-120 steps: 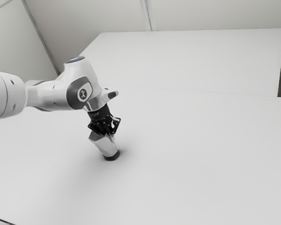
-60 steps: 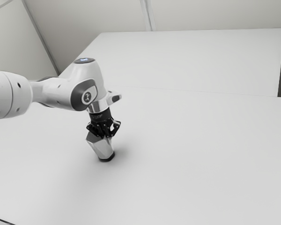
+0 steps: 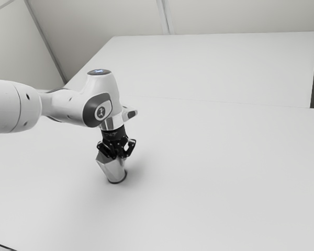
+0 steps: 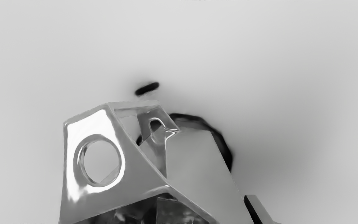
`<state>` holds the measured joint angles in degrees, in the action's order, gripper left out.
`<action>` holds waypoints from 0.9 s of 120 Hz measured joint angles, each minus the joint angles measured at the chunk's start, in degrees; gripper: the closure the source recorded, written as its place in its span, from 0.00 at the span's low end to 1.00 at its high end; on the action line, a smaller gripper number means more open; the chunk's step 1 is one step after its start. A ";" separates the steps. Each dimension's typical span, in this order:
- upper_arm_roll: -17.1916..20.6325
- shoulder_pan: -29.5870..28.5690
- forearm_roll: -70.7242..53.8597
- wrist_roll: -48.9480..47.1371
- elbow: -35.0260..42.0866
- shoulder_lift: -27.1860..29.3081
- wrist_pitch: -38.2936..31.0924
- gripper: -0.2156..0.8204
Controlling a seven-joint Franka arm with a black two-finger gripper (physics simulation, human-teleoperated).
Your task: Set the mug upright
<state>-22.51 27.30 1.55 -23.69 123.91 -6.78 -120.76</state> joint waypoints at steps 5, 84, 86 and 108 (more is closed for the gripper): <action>-0.04 0.01 0.09 -0.14 -0.08 -0.01 0.00 0.77; -0.51 -0.02 0.39 -1.20 -0.35 1.26 0.90 0.23; -0.51 -0.01 0.45 -1.21 -0.38 1.40 0.99 0.23; -0.52 0.04 0.97 -1.26 -1.10 3.46 2.47 0.22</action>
<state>-23.03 27.33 2.51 -24.94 122.81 -3.32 -118.29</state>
